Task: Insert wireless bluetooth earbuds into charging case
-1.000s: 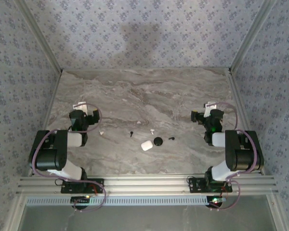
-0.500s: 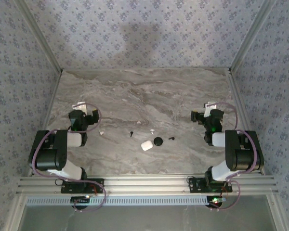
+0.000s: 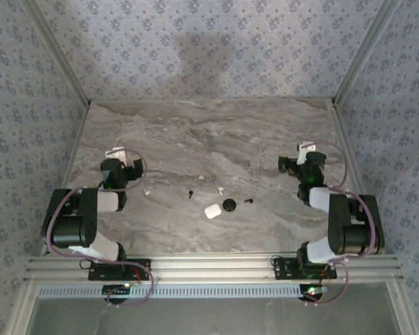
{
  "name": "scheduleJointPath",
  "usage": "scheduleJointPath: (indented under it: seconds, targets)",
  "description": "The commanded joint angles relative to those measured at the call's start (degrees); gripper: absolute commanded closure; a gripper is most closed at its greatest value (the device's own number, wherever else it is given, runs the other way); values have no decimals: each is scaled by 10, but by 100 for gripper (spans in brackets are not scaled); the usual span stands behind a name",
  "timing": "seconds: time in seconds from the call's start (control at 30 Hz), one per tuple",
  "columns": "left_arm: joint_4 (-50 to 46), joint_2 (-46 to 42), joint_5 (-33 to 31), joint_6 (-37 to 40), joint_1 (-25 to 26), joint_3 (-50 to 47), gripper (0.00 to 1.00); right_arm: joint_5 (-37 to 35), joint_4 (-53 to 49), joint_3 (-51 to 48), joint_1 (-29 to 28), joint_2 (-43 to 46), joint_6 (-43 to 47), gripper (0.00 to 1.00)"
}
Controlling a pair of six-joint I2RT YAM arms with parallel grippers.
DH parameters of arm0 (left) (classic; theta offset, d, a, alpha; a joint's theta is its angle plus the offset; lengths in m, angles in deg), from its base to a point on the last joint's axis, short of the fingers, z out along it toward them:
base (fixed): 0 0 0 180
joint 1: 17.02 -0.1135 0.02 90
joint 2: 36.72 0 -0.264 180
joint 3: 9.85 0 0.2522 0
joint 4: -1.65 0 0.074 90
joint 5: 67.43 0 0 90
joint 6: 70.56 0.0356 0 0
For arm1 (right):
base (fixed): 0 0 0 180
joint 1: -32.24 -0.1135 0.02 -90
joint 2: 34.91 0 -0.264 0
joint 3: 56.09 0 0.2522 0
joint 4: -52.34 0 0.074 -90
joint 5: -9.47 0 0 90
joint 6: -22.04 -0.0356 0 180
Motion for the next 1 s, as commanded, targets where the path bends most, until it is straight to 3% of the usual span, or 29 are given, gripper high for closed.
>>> scheduleJointPath:
  seconds: [0.0,0.1,0.23,0.4,0.63,0.8,0.97]
  targets:
    - [-81,-42,-7,8,1,46,10,-9,-151,55,-6,64,-26,0]
    - [-206,-94,-31,-8,18,91,12,-8,-317,125,-22,101,-52,0]
    - [-346,-161,25,-84,48,146,19,-26,-546,230,-84,116,-60,0]
    - [-517,-189,34,-96,132,229,22,-16,-704,291,-186,117,-113,3]
    - [-686,-195,104,-153,170,275,24,22,-798,304,-301,87,-217,17]
    - [-717,-194,163,-198,173,250,27,37,-818,315,-375,26,-269,22]
    - [-717,-193,178,-218,175,231,28,47,-826,348,-408,-55,-275,27]
